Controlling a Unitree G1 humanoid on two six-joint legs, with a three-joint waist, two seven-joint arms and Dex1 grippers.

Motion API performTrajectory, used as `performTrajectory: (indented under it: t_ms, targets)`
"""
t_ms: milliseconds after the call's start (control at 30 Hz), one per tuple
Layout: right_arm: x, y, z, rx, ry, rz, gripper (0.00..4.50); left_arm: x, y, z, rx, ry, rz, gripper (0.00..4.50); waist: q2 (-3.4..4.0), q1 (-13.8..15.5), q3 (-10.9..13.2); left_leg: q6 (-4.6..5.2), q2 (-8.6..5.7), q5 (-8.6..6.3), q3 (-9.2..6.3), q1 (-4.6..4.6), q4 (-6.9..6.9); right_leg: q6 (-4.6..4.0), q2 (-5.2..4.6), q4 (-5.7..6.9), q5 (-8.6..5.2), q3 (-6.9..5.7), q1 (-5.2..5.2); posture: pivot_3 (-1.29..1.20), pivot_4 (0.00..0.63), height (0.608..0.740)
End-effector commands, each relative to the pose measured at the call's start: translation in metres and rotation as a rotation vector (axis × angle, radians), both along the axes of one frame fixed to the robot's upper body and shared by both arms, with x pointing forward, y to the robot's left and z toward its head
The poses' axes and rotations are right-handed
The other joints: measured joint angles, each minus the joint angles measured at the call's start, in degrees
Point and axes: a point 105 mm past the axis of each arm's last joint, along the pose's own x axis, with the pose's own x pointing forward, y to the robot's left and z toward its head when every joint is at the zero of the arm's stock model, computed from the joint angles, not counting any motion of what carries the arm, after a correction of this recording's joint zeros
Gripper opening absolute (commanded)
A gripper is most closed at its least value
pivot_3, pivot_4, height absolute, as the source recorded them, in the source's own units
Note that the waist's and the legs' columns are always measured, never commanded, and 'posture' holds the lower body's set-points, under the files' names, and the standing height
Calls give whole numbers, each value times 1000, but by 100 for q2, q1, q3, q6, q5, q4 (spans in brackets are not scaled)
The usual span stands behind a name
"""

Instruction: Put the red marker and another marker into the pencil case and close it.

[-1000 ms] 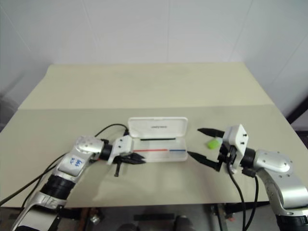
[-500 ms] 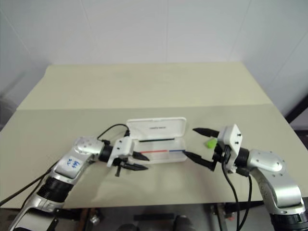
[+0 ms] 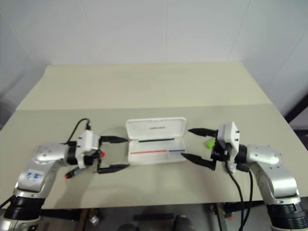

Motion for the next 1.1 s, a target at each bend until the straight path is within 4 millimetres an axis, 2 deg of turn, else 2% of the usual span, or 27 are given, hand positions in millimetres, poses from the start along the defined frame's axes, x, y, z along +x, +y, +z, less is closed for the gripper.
performTrajectory:
  t_ms: [33,200,300,367,633,867,967,1100]
  targets:
    - [-3,-3,13,-10,-35,53,4500,-3,29,13,-35,-70,150,4485,0,-6,0,0,0,0,0,0,-1,0,0,0,0,0,0,0,150,740]
    - [-7,-4,11,-90,-29,129,4500,-7,74,-5,-52,-26,416,4485,0,-3,0,0,2,0,1,3,-3,-1,-1,0,-1,0,0,0,150,740]
    - [-10,-6,0,-186,-30,181,4500,-11,89,-17,-51,3,505,4485,0,19,0,0,1,-1,1,3,-5,-2,-1,-4,-1,-2,0,0,150,740]
    - [-5,-5,4,-164,-34,171,4500,-11,99,-26,-38,24,551,4485,0,24,0,0,1,0,-1,3,-3,-3,-3,-4,-1,-5,2,0,150,740]
    - [-1,-5,8,-161,-45,159,4500,-18,118,-72,34,201,527,4485,0,-8,0,-2,3,1,4,8,-12,-15,0,-1,-1,-6,-3,0,150,740]
    - [-6,-6,9,-177,-35,170,4500,-6,120,-73,31,199,519,4485,1,7,0,-2,1,1,3,6,-11,-15,-5,0,-1,-8,-2,0,150,740]
    - [-7,-6,10,-178,-40,162,4500,-3,114,-73,6,202,499,3847,0,3,0,-2,2,1,3,6,-12,-15,-5,0,-1,-8,-2,0,150,740]
    - [-7,-8,11,-180,-49,145,4500,-3,107,-75,-11,208,478,2499,0,3,0,-2,2,1,3,7,-11,-15,-5,2,-1,-7,-2,0,150,740]
